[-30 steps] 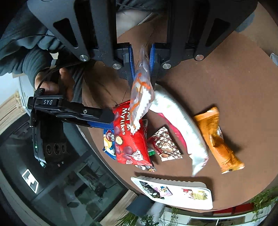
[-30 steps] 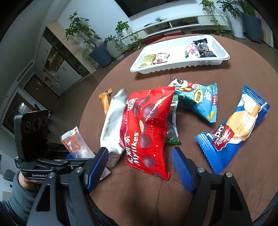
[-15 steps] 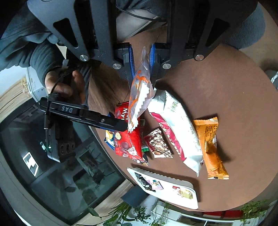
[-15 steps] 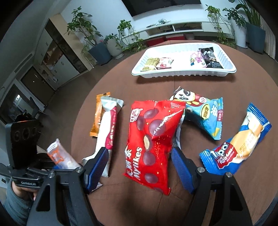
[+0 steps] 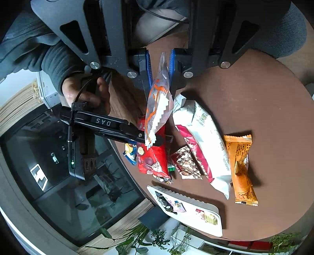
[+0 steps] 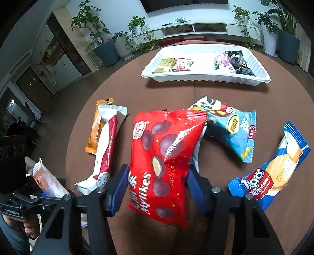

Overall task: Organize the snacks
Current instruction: 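Hold the clear packet with the left tool while the right tool grasps the red Mylikes bag, then carry both packets into the white tray and open both tools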

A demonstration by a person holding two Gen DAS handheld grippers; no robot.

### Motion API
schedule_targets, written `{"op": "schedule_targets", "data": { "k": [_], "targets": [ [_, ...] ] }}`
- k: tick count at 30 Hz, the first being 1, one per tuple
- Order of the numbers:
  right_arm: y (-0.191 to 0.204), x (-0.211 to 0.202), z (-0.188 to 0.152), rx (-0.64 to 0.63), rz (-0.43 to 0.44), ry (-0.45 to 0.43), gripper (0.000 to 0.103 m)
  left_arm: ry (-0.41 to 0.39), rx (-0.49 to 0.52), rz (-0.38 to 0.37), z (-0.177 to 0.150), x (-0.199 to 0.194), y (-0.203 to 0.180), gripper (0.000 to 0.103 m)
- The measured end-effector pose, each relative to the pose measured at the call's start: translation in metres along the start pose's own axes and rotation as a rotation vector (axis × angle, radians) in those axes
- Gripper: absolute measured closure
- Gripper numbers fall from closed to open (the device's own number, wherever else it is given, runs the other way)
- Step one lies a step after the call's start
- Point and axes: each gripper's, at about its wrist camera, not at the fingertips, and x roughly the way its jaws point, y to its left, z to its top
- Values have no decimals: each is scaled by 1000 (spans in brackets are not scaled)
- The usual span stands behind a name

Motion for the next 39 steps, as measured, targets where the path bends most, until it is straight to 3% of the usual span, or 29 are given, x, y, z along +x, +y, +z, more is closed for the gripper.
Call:
{"op": "schedule_targets", "data": {
  "k": [7,16,29,39],
  "targets": [
    [-4,-1,0,4,21,-5,62,-2,-1,-9,2,1,-5,91],
    [-11,-6,-2,60,66,-8,71,-12,-9,-31,6,-1,-9,91],
    [-27,-57,-2,163,181,-85,75,-33,-16,-62,18,0,-15,91],
    [-85,-93,12,297,178,-161,75,-82,17,-56,70,-13,-26,91]
  ]
}}
